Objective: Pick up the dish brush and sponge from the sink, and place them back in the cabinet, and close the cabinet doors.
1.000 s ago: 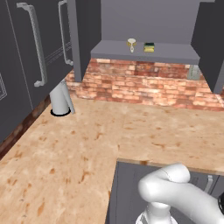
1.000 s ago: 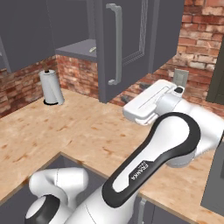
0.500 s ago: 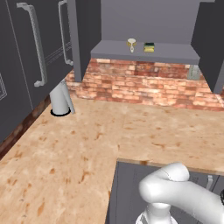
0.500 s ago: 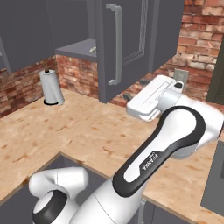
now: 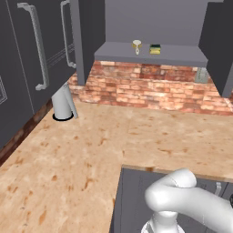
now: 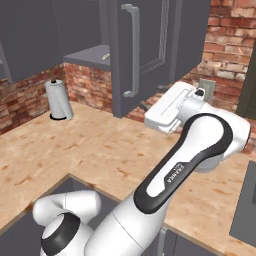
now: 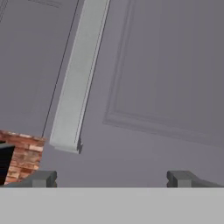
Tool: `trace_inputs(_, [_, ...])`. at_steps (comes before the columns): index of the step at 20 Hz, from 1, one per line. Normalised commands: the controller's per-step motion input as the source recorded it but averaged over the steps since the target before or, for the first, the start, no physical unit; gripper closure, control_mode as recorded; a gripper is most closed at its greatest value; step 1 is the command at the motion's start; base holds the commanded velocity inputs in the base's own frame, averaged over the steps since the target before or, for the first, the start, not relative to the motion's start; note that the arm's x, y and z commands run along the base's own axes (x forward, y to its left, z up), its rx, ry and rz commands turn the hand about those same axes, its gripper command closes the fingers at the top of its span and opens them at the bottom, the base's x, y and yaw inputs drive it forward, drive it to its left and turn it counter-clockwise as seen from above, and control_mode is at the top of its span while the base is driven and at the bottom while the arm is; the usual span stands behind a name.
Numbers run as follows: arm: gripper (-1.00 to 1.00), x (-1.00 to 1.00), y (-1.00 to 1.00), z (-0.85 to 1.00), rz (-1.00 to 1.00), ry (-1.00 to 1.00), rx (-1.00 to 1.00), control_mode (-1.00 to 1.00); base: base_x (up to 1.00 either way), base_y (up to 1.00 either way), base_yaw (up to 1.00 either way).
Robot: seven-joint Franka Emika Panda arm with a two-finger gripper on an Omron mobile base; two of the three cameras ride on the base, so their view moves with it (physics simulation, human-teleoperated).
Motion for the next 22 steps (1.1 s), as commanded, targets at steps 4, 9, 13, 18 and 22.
trace_inputs(4, [-1.0,0.03,0.22,0.0,0.01,0.0,0.08,-1.0,0.0,0.0,0.0])
trace_inputs(9, [-1.0,0.02,0.21,0.0,0.0,0.01,0.08,-1.0,0.0,0.0,0.0])
trace_inputs(13, [-1.0,0.06,0.3,0.0,0.0,0.0,0.05,-1.0,0.0,0.0,0.0])
trace_inputs(18, [-1.0,0.15,0.25,0.0,0.0,0.0,0.03,-1.0,0.0,0.0,0.0])
trace_inputs(22, [-1.0,0.24,0.21,0.0,0.0,0.0,0.03,-1.0,0.0,0.0,0.0])
